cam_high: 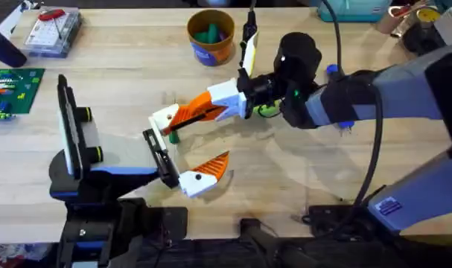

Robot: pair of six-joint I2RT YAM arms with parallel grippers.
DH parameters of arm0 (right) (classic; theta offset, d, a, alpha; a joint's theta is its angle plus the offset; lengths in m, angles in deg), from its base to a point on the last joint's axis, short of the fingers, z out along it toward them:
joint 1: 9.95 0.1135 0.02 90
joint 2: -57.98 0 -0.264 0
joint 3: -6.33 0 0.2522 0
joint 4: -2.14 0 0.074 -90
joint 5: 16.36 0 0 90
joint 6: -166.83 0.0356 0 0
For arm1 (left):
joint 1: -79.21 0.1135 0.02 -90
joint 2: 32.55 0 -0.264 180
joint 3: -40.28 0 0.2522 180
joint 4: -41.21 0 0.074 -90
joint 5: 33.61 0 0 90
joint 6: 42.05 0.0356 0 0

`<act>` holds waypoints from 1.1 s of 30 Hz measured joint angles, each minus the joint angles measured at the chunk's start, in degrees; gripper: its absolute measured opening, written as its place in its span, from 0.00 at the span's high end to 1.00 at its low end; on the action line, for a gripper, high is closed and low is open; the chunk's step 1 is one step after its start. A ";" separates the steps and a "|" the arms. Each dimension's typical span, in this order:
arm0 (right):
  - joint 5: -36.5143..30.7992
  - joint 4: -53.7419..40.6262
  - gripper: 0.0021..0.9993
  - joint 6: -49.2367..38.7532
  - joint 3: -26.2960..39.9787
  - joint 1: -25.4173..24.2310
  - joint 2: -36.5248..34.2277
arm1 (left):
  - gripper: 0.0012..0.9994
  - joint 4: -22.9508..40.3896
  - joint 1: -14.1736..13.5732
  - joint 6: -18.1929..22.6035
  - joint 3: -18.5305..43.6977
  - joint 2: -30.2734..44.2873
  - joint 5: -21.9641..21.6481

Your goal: Pick up the gripper from the table and insert it into the empty holder that is missing its gripper. Then pick up a screw, insert it into the mounting hole, and use the screwdriver to tighten it. Finally, clean up the table by picking up the vegetable and placing it into the bucket.

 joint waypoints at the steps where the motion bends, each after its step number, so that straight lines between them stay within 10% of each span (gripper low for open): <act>1: -0.02 0.00 0.99 0.00 0.00 0.00 -0.02 | 0.01 0.02 0.00 0.00 0.00 0.00 0.00; 7: 0.00 -0.08 0.88 0.40 0.03 0.07 -0.02 | 0.01 0.02 0.00 0.17 0.00 0.00 -0.01; 15: -0.27 0.18 0.02 0.83 0.88 1.59 -0.02 | 0.01 0.22 -0.24 0.15 0.04 0.00 1.12; 28: -0.42 -0.93 0.00 0.00 0.94 -0.33 0.08 | 0.01 0.26 -0.24 0.15 0.04 0.00 1.38; 33: -1.78 -18.10 0.00 -7.13 1.32 -4.12 3.61 | 0.01 0.26 -0.24 0.15 0.04 0.00 1.40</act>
